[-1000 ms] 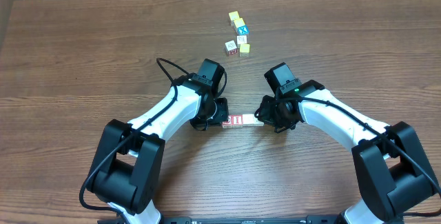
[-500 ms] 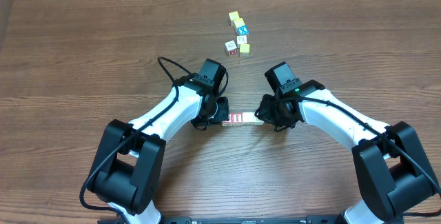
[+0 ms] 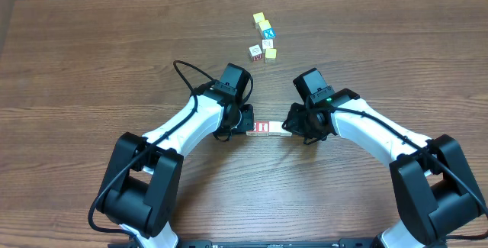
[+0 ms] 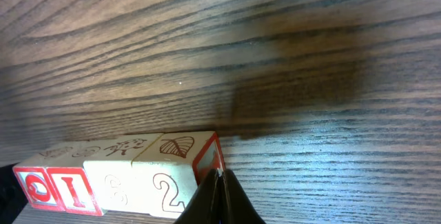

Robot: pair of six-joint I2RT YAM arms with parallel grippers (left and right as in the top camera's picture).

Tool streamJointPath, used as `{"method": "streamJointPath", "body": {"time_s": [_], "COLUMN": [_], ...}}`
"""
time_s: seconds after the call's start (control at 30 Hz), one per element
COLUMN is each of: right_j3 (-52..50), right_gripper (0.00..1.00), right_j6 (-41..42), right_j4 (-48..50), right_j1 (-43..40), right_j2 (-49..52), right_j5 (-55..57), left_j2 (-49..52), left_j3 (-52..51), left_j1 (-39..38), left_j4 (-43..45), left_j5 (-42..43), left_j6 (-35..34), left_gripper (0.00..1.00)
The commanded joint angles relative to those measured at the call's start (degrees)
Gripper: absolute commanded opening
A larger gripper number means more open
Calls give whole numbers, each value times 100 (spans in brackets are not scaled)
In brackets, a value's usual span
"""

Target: Flip 5 blocks

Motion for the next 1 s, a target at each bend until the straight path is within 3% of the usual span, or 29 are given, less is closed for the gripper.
{"method": "streamJointPath", "body": {"time_s": [0.0, 0.97], "right_j3": [-20, -20], "right_gripper": [4, 4], "right_j6": [72, 1552], "right_j4": [74, 39], "right_j1": [35, 621], "right_j2": [37, 37], "right_j5": [-382, -553], "left_j2": [50, 52], "left_j3": [83, 83], "left_j1": [-55, -50], "left_j4": [87, 313], "left_j5": [203, 50], "left_j6": [-15, 33], "left_gripper": [4, 4]}}
